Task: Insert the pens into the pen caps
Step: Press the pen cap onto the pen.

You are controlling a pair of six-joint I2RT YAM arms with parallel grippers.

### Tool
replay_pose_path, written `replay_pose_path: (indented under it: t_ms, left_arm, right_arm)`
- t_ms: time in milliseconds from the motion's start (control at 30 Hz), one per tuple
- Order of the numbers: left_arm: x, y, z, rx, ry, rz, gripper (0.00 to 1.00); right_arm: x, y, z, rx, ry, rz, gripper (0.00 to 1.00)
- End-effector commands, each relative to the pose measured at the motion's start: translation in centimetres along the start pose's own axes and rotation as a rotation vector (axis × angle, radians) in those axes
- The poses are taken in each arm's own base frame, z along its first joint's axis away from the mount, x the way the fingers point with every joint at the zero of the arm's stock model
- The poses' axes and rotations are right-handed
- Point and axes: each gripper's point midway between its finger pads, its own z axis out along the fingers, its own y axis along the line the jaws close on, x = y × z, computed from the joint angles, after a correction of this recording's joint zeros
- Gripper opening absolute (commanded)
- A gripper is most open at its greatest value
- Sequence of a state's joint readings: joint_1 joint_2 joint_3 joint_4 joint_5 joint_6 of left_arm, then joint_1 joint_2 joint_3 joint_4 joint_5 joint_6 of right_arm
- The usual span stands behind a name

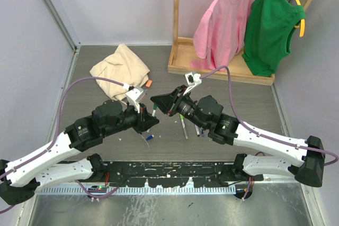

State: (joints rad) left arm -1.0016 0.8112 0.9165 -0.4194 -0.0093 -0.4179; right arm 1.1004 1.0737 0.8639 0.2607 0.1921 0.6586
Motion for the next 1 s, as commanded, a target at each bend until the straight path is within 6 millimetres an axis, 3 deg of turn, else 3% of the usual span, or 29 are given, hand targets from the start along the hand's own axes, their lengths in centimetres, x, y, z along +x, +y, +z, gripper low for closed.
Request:
replay_pose_path:
  t_ms: [0, 267, 700, 833, 967]
  left_arm:
    - [-14.9, -3.0, -3.9, 0.046, -0.519, -0.010, 0.00]
    - [-16.6, -3.5, -4.6, 0.054, -0.573, -0.011, 0.00]
    - [-20.1, -4.5, -7.1, 0.077, -0.691, -0.019, 0.00]
    - [-19.8, -4.8, -7.1, 0.096, -0.680, -0.012, 0.00]
    - [-18.3, -5.5, -6.4, 0.145, -0.624, 0.018, 0.00]
  right_arm:
    - [12.6, -0.6, -3.7, -0.020, 0.433, 0.002, 0.00]
    - [15.5, -0.7, -4.7, -0.012, 0.504, 0.001, 0.00]
    - [17.6, -1.4, -4.9, -0.004, 0.560, -0.027, 0.00]
    - [16.1, -1.4, -4.4, 0.018, 0.504, -0.049, 0.00]
    - [11.7, 0.2, -2.9, 0.000, 0.382, -0.109, 0.00]
